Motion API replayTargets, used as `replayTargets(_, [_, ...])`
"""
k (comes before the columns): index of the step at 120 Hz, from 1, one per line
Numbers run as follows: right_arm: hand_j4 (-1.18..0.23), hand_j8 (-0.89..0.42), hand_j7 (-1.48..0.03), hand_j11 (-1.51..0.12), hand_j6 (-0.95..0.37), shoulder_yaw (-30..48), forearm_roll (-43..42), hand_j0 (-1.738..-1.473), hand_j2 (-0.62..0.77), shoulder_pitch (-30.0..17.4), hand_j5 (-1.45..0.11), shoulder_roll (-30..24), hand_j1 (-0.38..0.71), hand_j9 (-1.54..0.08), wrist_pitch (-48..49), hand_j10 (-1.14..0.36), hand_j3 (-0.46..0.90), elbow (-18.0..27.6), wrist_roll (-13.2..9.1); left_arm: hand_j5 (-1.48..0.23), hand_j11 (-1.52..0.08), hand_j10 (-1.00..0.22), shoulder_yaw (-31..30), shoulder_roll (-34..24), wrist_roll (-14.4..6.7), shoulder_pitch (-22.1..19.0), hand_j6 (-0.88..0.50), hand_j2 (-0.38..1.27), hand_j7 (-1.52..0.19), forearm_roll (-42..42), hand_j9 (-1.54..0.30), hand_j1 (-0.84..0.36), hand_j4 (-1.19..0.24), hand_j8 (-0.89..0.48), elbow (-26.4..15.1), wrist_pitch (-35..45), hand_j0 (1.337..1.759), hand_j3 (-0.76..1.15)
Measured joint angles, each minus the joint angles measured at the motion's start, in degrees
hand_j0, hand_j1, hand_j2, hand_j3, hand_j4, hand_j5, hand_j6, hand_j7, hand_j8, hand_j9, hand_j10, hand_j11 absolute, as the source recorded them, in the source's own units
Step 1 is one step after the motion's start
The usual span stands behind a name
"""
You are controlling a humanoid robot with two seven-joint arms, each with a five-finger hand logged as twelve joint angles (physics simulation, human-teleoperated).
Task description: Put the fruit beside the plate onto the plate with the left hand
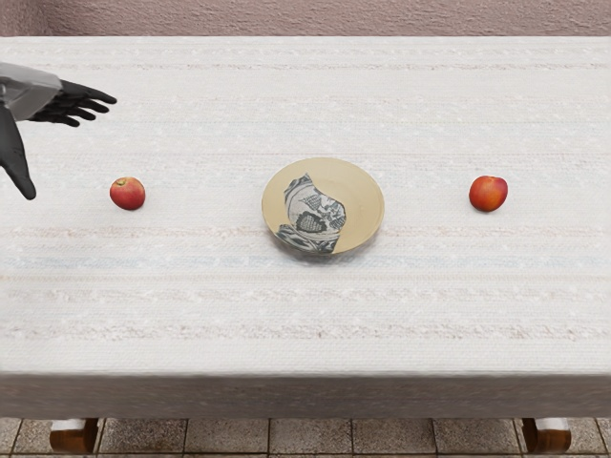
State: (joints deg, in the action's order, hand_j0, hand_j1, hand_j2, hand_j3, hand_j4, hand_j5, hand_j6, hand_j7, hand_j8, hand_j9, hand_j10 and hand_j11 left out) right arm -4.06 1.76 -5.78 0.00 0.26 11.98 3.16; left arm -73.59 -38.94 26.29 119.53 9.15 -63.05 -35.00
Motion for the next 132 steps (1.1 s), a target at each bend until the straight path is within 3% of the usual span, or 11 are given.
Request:
replayTargets(42, [-0.02, -0.02, -0.03, -0.03, -0.02, 0.0, 0.0, -1.658, 0.00, 0.0, -0.03, 0.0, -0.32, -0.03, 0.0, -0.02, 0.00, 0.0, 0.0, 0.00, 0.00, 0.00, 3.0, 1.3, -0.1, -0.3, 0.00, 0.00, 0.00, 4.3, 0.00, 0.35, 0.00, 0.00, 1.0, 0.0, 1.658, 0.00])
replayTargets(54, [-0.02, -0.02, -0.03, -0.03, -0.02, 0.1, 0.0, -1.658, 0.00, 0.0, -0.03, 0.0, -0.32, -0.03, 0.0, -0.02, 0.00, 0.0, 0.0, 0.00, 0.00, 0.00, 5.0, 3.1, -1.0, 3.6, 0.00, 0.00, 0.00, 10.7, 0.00, 0.35, 0.00, 0.00, 2.7, 0.0, 1.658, 0.00])
replayTargets(67, [-0.02, -0.02, -0.03, -0.03, -0.02, 0.1, 0.0, -1.658, 0.00, 0.0, -0.03, 0.0, -0.32, -0.03, 0.0, -0.02, 0.00, 0.0, 0.0, 0.00, 0.00, 0.00, 2.7, 17.2, -5.2, 5.2, 0.00, 0.00, 0.00, 13.5, 0.00, 0.35, 0.00, 0.00, 3.4, 0.0, 1.658, 0.00])
replayTargets(88, [-0.02, -0.02, -0.03, -0.03, -0.02, 0.1, 0.0, -1.658, 0.00, 0.0, -0.03, 0.0, -0.32, -0.03, 0.0, -0.02, 0.00, 0.0, 0.0, 0.00, 0.00, 0.00, -5.3, 25.0, -8.1, 4.4, 0.00, 0.00, 0.00, 3.5, 0.00, 0.35, 0.00, 0.00, 3.4, 0.0, 1.658, 0.00])
replayTargets(94, [-0.02, -0.02, -0.03, -0.03, -0.02, 0.1, 0.0, -1.658, 0.00, 0.0, -0.03, 0.0, -0.32, -0.03, 0.0, -0.02, 0.00, 0.0, 0.0, -0.01, -0.01, -0.01, -7.1, 27.0, -8.7, 2.3, -0.01, 0.00, -0.01, 1.1, -0.01, 0.34, -0.01, -0.01, 3.3, 0.0, 1.658, 0.00])
replayTargets(102, [-0.02, -0.02, -0.03, -0.03, -0.02, 0.1, 0.0, -1.658, 0.00, 0.0, -0.03, 0.0, -0.32, -0.03, 0.0, -0.02, 0.00, 0.0, 0.0, -0.02, -0.02, -0.01, -8.4, 27.4, -12.7, 1.5, -0.01, 0.00, -0.02, -3.2, -0.02, 0.33, -0.01, -0.01, 3.0, 0.0, 1.658, 0.00])
replayTargets(114, [-0.02, -0.02, -0.03, -0.03, -0.02, 0.1, 0.0, -1.658, 0.00, 0.0, -0.03, 0.0, -0.32, -0.03, 0.0, -0.02, 0.00, 0.0, 0.0, -0.03, -0.03, -0.02, -9.2, 27.3, -23.2, 1.5, -0.02, 0.00, -0.03, -12.8, -0.03, 0.32, -0.02, -0.02, 2.6, 0.0, 1.658, 0.00])
replayTargets(132, [-0.02, -0.02, -0.03, -0.03, -0.02, 0.1, 0.0, -1.658, 0.00, 0.0, -0.03, 0.0, -0.32, -0.03, 0.0, -0.02, 0.00, 0.0, 0.0, -0.03, -0.03, -0.03, -7.7, 27.7, -36.0, -0.4, -0.03, 0.00, -0.03, -23.5, -0.03, 0.32, -0.03, -0.03, 2.1, 1.3, 1.658, 0.00])
